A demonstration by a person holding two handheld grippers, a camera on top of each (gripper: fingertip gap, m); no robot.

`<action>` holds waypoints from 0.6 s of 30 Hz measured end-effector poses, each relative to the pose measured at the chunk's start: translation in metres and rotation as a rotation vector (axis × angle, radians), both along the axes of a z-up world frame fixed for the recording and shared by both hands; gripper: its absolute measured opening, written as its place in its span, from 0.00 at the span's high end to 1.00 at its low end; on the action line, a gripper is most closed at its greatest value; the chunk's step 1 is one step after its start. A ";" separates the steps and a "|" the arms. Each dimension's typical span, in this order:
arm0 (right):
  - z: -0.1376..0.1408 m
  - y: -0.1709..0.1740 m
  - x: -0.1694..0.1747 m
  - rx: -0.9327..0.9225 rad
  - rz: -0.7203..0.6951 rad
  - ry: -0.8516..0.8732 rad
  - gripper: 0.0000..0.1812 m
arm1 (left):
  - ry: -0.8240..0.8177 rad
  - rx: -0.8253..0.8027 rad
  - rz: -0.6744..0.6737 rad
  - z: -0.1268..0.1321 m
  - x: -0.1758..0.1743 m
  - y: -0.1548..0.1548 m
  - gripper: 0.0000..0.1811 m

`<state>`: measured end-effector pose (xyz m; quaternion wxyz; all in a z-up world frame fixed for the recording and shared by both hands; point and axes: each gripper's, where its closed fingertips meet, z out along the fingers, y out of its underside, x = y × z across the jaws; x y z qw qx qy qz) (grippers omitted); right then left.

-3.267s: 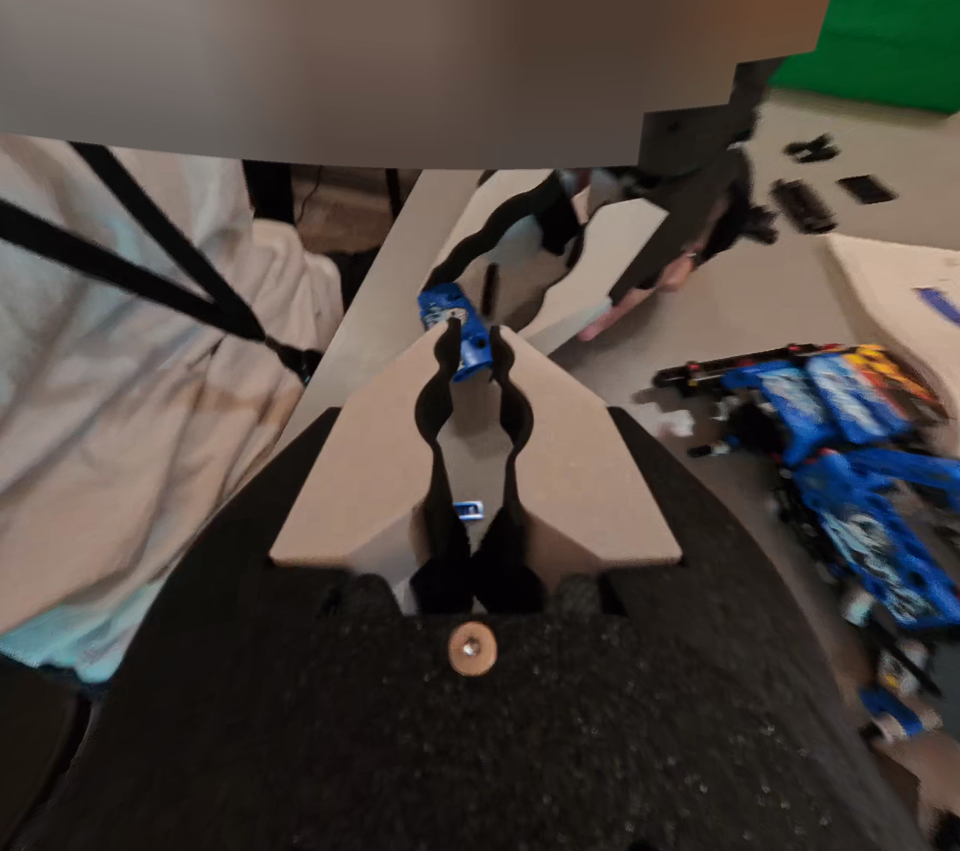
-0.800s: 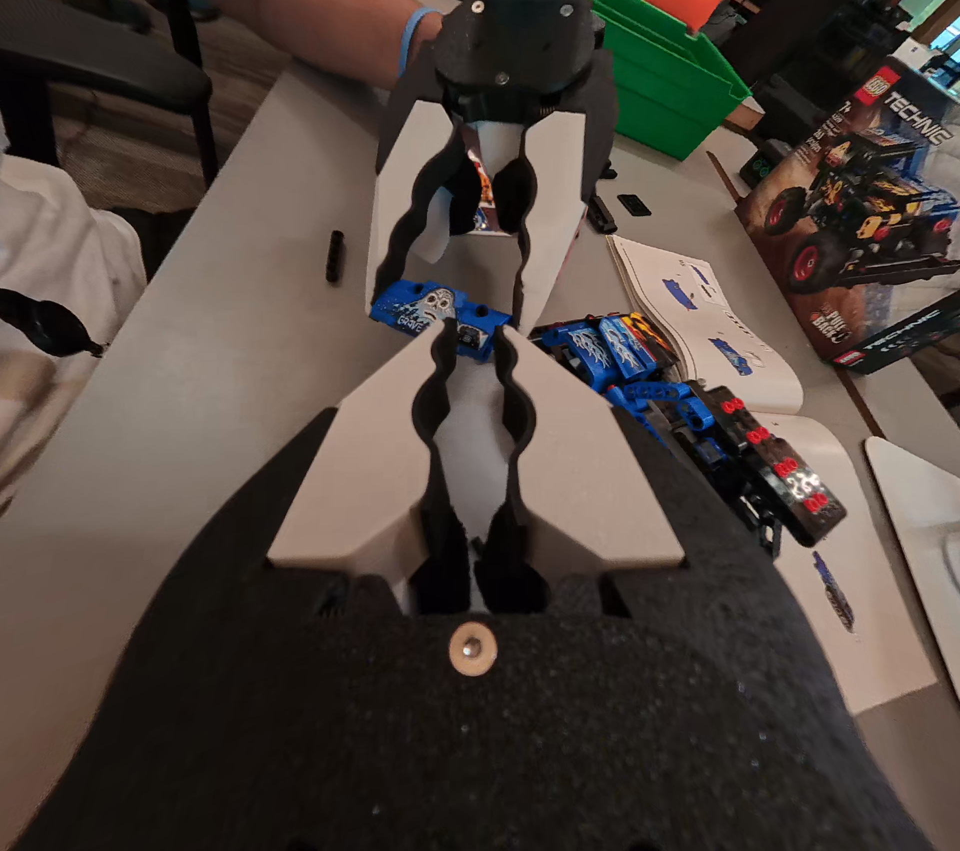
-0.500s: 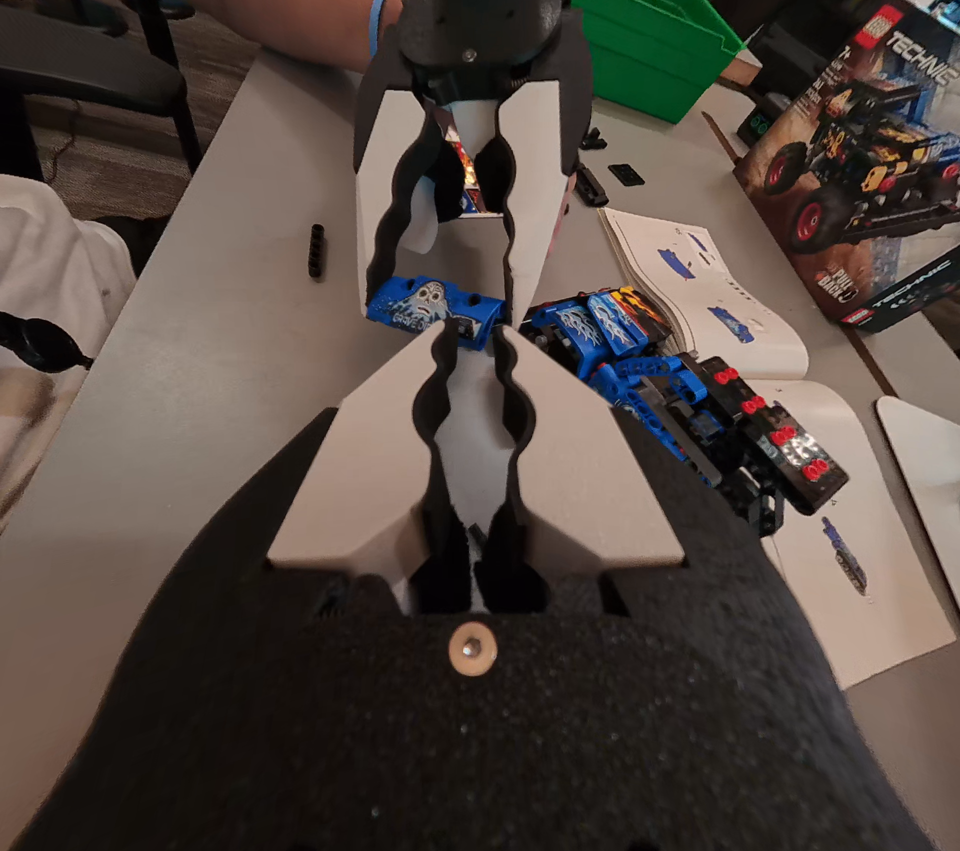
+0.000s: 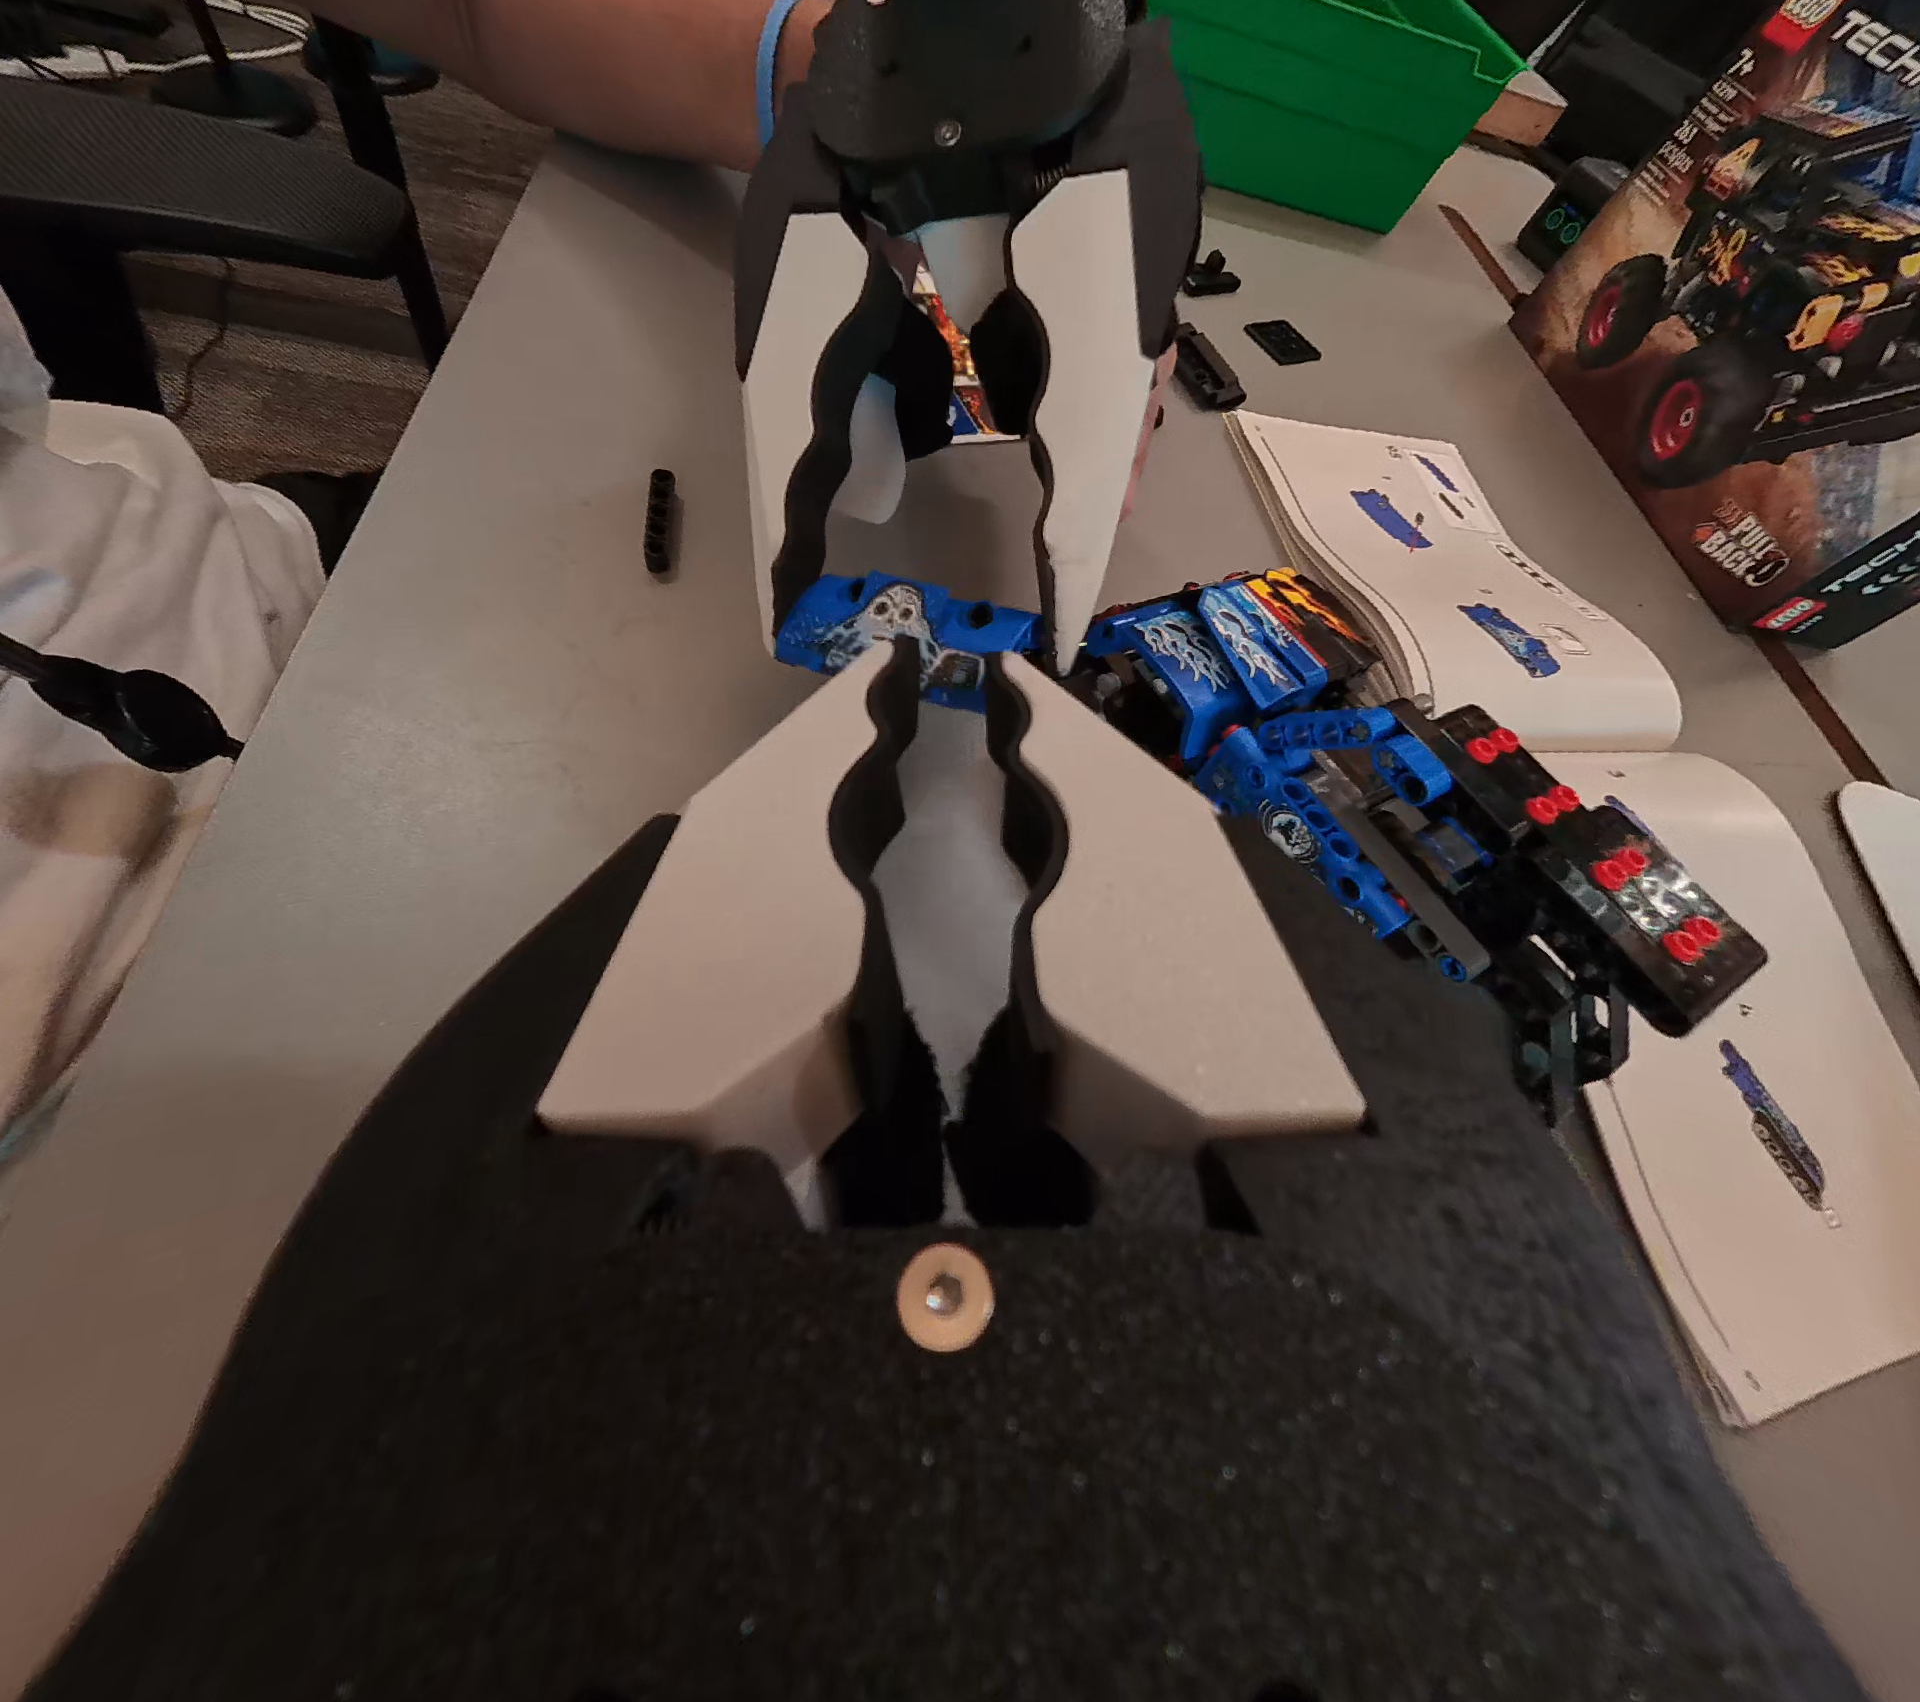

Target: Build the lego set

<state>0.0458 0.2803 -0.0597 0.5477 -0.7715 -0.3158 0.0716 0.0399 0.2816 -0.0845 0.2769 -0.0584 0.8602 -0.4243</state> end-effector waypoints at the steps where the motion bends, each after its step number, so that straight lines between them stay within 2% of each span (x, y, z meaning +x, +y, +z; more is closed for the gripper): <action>1: 0.001 0.000 -0.001 -0.004 0.007 0.015 0.94 | 0.000 0.002 0.000 0.000 0.000 0.000 0.67; 6: 0.002 -0.003 -0.006 -0.042 0.043 0.099 0.94 | -0.005 0.009 0.008 -0.001 0.002 0.002 0.67; 13: 0.002 0.006 0.009 -0.026 -0.053 0.076 0.92 | -0.010 0.032 0.018 -0.004 0.003 0.004 0.67; 18: -0.013 0.009 0.010 -0.047 -0.091 -0.047 0.92 | 0.001 0.030 0.032 -0.004 0.005 0.006 0.67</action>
